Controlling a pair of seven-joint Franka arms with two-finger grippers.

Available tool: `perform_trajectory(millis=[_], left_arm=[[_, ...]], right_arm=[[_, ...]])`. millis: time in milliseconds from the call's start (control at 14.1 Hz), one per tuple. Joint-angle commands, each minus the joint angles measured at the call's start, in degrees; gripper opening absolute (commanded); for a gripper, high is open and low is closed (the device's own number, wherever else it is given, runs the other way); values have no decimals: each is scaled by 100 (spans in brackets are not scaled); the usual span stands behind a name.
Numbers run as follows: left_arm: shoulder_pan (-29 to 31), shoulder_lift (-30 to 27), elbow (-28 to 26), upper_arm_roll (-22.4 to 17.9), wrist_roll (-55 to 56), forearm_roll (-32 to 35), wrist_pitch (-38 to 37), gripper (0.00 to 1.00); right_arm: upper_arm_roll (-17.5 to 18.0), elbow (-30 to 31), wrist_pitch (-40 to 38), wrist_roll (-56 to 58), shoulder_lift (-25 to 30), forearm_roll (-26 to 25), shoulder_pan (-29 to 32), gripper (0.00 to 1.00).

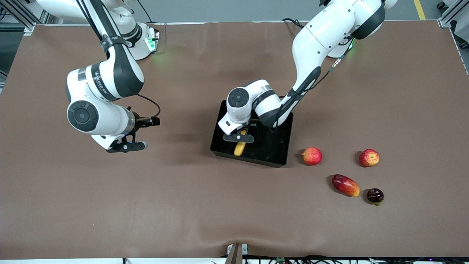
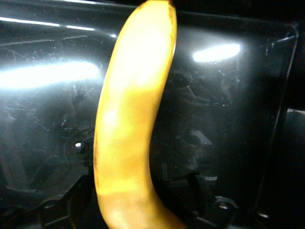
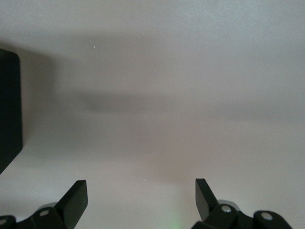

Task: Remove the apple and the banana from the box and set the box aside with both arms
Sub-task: 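Grasp the yellow banana in the box with the left gripper and lift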

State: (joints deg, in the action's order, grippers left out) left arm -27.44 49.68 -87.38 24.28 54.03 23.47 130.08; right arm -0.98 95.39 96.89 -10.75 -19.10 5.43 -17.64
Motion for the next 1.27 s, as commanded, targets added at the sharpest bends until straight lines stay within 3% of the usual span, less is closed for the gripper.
perform_trajectory(millis=[0,71,142,708,1204], left_arm=[[-68,59,134,-37,38,140,17,22],[-68,50,134,-37,38,140,17,6],[-60,16,134,-46,29,140,17,0],[292,-923,178,-37,12,114,-394,0],[1266,-2207,108,60,-373,-167,-1361,0]], right_arm=[[2,191,67,64,187,63,24,100],[2,191,58,64,187,63,24,100],[2,200,49,64,196,63,33,100],[2,226,180,64,187,63,24,100],[2,348,856,29,126,281,-133,100]])
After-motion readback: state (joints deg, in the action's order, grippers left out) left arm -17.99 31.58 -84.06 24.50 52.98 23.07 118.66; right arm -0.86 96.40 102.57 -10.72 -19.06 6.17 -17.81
